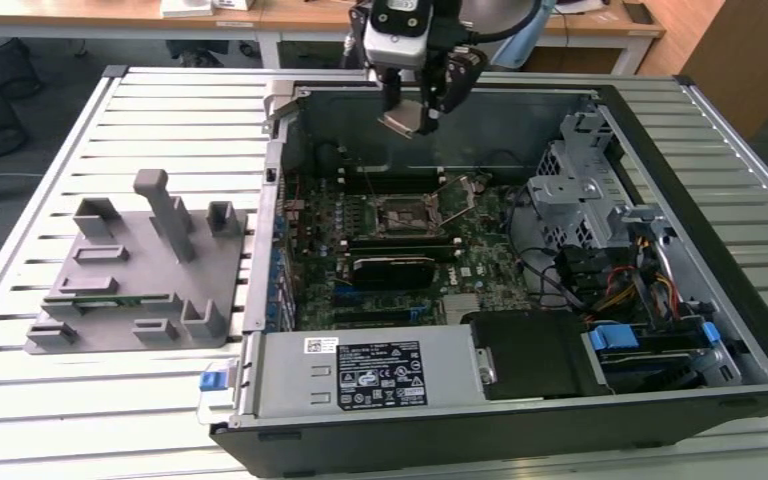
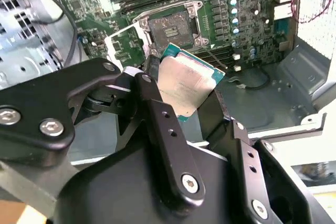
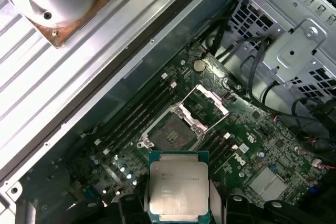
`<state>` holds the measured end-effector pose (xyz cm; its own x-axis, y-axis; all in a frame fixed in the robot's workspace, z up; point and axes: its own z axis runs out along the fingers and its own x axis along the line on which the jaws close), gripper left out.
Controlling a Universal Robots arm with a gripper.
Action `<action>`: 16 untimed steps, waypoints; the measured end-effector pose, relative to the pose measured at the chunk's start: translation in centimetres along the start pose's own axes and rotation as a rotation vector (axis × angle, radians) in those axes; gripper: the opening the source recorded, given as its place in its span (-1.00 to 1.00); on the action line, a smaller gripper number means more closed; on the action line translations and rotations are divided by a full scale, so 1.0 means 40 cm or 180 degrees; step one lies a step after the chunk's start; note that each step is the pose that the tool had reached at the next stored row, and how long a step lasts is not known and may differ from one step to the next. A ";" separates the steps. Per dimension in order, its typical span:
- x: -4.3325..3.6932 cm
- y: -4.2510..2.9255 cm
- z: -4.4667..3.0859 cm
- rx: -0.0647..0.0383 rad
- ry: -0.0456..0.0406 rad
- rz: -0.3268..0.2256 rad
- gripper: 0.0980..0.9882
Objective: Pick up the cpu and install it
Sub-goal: 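Place the cpu into insertion slot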
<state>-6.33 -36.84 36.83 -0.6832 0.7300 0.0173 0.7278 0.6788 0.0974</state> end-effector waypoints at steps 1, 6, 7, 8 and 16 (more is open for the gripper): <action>0.000 0.000 0.000 -0.0001 -0.0004 0.0043 0.00; 0.000 0.000 0.003 -0.0006 -0.0031 0.0319 0.00; 0.000 0.000 0.004 -0.0007 -0.0037 0.0376 0.00; 0.000 0.000 0.005 -0.0008 -0.0042 0.0433 0.00; 0.000 -0.001 0.012 -0.0019 -0.0102 0.1049 0.00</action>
<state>-6.33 -36.82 36.33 -0.4088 0.9125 0.0173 0.9089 0.4053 0.0976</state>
